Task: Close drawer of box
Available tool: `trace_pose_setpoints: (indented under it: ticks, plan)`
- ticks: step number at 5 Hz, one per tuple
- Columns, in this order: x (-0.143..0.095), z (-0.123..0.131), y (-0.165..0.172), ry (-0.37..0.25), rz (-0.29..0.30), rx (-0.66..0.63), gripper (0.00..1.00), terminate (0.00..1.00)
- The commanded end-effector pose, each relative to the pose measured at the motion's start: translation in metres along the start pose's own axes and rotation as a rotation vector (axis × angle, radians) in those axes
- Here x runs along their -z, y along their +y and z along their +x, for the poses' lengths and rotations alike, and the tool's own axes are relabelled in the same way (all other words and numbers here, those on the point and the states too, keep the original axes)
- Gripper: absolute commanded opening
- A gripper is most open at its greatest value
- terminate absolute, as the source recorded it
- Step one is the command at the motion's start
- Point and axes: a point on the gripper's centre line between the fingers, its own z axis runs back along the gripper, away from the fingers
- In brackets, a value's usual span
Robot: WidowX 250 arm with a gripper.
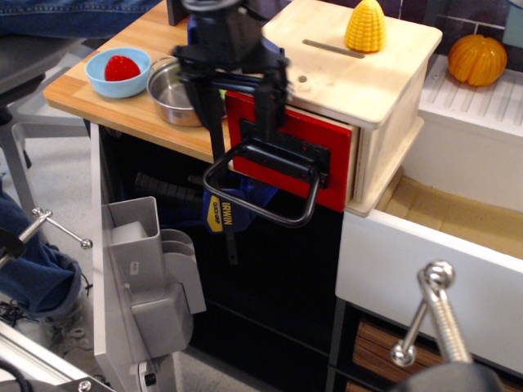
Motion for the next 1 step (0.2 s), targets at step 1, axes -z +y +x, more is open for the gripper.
trace_pose_setpoints:
  ticks: [1]
  plan:
    - [-0.0177,0.0288,0.0084,-0.076,-0.002,-0.025,1.0,1.0]
